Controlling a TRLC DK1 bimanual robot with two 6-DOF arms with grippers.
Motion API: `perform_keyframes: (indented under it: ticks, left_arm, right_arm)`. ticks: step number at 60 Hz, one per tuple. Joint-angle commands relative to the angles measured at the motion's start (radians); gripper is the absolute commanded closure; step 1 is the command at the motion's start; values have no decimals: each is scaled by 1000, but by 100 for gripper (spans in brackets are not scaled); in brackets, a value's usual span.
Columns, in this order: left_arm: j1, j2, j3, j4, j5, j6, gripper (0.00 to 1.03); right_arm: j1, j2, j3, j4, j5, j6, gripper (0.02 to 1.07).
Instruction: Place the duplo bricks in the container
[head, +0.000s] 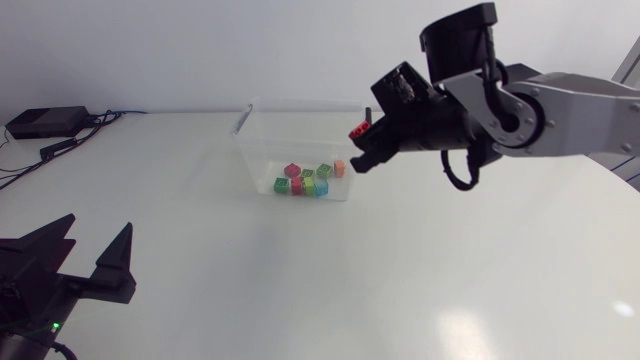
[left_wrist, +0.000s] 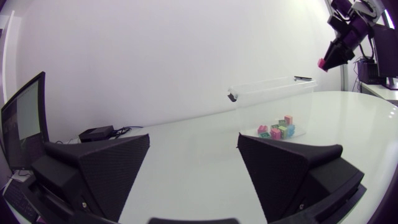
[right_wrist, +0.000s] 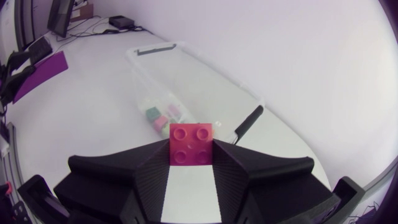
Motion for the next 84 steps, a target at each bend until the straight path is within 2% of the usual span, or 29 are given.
perform_keyframes:
  ticks: [1, 15, 26, 31, 33, 35, 37, 39, 52, 67, 71, 84]
  left_arm:
    - [-4, -11, -16, 3, -3, 7, 4]
    - [-4, -11, -16, 3, -3, 7, 4]
    - [-4, -11, -16, 3, -3, 7, 4]
    - [-4, -11, -16, 3, -3, 7, 4]
    - [-4, -11, -16, 3, -3, 7, 4]
    - [-4, -11, -16, 3, -3, 7, 4]
    - [-4, -11, -16, 3, -3, 7, 4]
    - [-4, -11, -16, 3, -3, 7, 4]
    - [-4, -11, -16, 3, -3, 7, 4]
    - [-4, -11, -16, 3, -3, 7, 4]
    - [-4, -11, -16, 3, -3, 7, 4]
    - [-4, -11, -16, 3, -3, 7, 4]
  right_arm:
    - [-10, 87, 79, 40, 11, 54, 96]
    - [-18, 238, 202, 189, 43, 105, 96]
    - [-52, 357, 333, 135, -1, 126, 96]
    - [-70, 403, 385, 81, -9, 137, 89]
    - [-75, 413, 392, 66, -8, 148, 77]
    - [-78, 419, 395, 61, 8, 162, 50]
    - [-79, 417, 400, 38, 17, 183, 18]
    - [-79, 405, 398, 22, 17, 188, 6]
    - [-76, 345, 394, 8, 46, 185, 7]
    - [-85, 230, 402, -55, 209, 202, 7]
    - [-102, 152, 362, -60, 258, 214, 7]
    - [-165, -77, 176, -38, 264, 221, 7]
